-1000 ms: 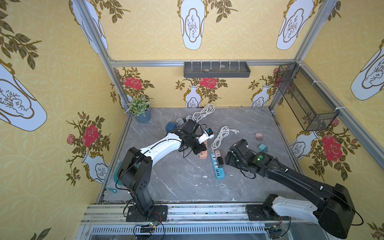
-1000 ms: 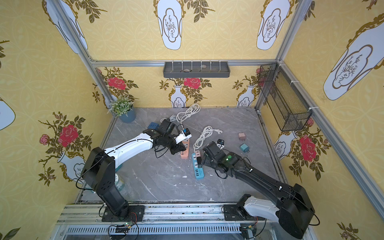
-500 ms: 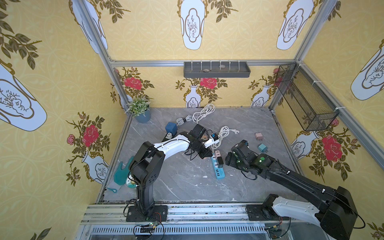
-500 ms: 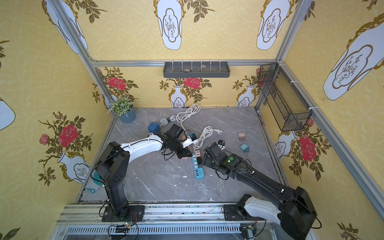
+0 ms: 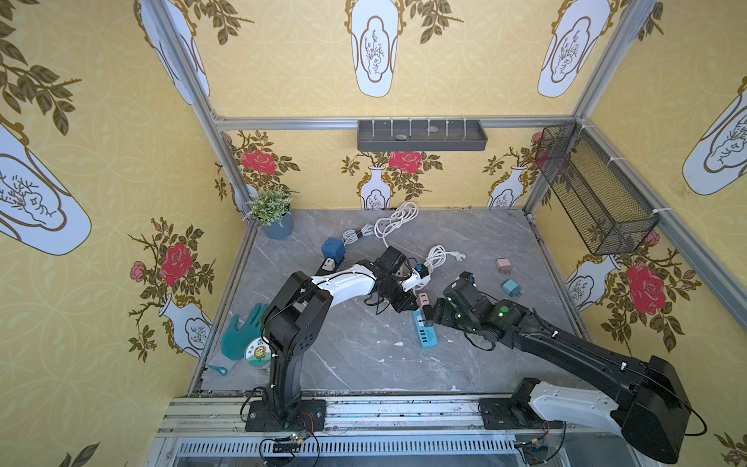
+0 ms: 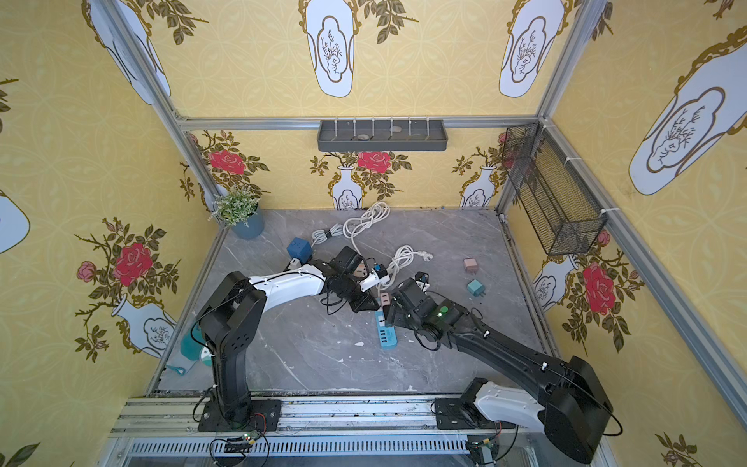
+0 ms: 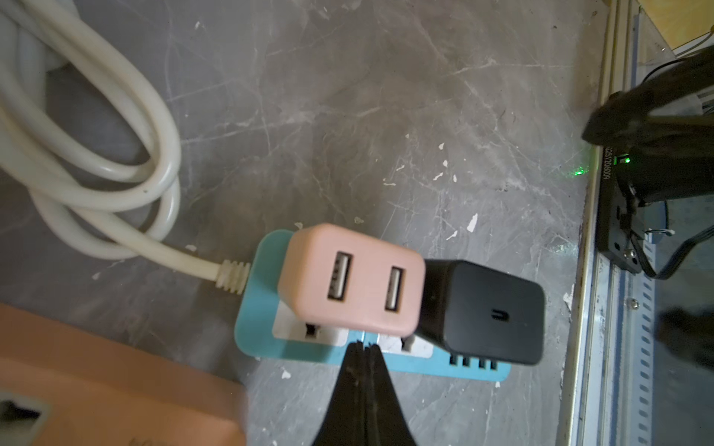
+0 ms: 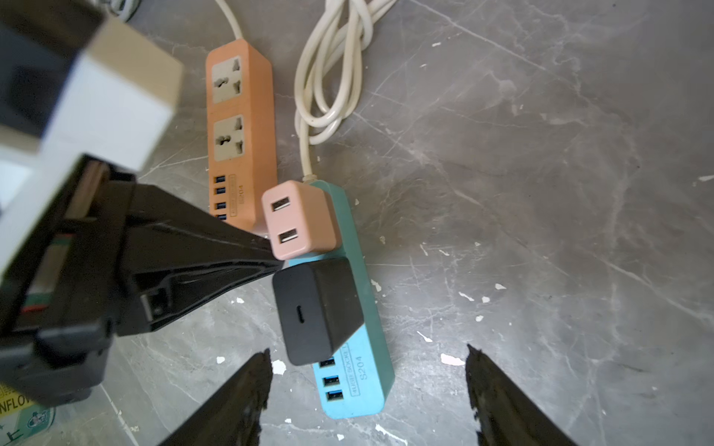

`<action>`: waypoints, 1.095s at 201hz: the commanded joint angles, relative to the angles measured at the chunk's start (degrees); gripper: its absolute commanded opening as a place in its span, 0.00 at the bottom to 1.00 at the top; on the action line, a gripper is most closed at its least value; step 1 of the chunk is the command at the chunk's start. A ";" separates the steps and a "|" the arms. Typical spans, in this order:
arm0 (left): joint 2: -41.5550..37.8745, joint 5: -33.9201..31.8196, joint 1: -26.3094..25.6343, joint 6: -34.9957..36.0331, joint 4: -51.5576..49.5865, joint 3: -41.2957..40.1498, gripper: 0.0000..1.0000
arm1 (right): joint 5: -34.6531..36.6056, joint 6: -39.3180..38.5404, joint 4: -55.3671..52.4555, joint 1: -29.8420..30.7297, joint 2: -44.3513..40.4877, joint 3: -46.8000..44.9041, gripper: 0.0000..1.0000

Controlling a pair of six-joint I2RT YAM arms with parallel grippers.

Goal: Pull the plug off the socket
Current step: Move the socket to the center of the board, then remove the plug from the socket.

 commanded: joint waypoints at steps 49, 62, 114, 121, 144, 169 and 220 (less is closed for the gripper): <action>1.29 -1.00 0.02 -0.85 1.72 -0.56 0.00 | 6.06 -2.50 -0.65 5.45 6.41 5.29 0.82; 1.44 -1.31 -0.01 -0.78 1.85 -0.58 0.00 | 5.67 -2.48 -0.29 5.45 6.56 5.08 0.82; 3.05 -1.99 -0.01 -0.94 1.21 -0.46 0.00 | 3.42 -1.62 0.40 4.05 7.43 3.65 0.76; 3.18 -2.13 0.01 -1.02 1.26 -0.47 0.00 | 3.16 -1.68 0.69 4.04 7.83 3.48 0.76; 3.23 -2.28 0.01 -1.00 1.32 -0.56 0.00 | 2.46 -1.92 1.17 3.61 8.73 3.36 0.74; 3.35 -2.44 -0.01 -0.85 1.52 -0.81 0.00 | 0.76 -2.56 2.48 2.47 9.30 3.08 0.70; 3.65 -3.10 -0.01 -0.49 1.82 -1.61 0.00 | -3.14 -4.39 4.73 -0.58 12.26 3.86 0.68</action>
